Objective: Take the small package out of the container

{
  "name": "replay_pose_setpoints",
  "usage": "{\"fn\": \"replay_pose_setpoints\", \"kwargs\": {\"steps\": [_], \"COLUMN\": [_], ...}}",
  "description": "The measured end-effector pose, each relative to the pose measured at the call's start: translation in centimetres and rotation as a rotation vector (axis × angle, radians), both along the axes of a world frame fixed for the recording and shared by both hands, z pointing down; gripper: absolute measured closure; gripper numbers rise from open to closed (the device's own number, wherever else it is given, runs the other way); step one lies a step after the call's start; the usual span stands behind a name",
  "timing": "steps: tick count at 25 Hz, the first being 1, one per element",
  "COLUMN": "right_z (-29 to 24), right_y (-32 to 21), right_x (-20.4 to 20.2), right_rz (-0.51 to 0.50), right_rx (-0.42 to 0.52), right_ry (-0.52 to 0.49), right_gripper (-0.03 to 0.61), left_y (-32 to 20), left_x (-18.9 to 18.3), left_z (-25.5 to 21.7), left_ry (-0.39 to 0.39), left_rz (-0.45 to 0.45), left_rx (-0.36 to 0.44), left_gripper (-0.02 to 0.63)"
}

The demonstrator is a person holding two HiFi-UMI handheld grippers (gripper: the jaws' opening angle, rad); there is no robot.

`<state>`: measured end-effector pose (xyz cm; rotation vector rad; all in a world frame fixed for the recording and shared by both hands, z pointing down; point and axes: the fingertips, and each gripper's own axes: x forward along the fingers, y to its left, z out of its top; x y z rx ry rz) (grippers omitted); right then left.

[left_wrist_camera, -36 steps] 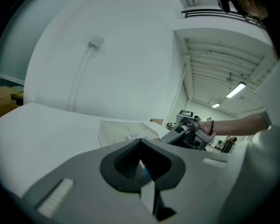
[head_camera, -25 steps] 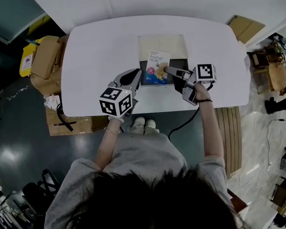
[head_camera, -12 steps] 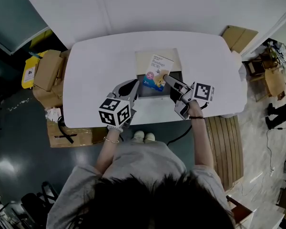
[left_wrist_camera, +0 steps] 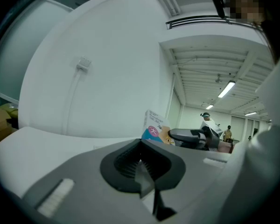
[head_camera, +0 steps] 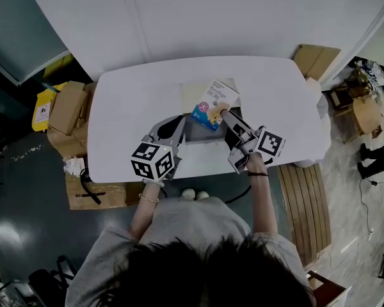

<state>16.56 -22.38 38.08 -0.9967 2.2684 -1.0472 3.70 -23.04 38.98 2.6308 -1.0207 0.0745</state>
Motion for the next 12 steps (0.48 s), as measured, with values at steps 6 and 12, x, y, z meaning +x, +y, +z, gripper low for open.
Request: {"fn": "replay_pose_setpoints", "kwargs": {"steps": [6,12], "right_z": [-1.4,-2.2], "right_y": [0.7,1.2], "right_x": [0.9,1.2], "right_rz": [0.072,0.114], "right_rx": [0.075,0.133], "right_ry": [-0.066,-0.104], "right_gripper": [0.479,0.479], "left_y": [0.1,0.0], "left_x": [-0.4,-0.7], "left_z": [-0.9,-1.3], "left_ry": [0.012,0.02], "left_rz": [-0.005,0.0], "left_rx": [0.021,0.042], "left_gripper": [0.62,0.621]}}
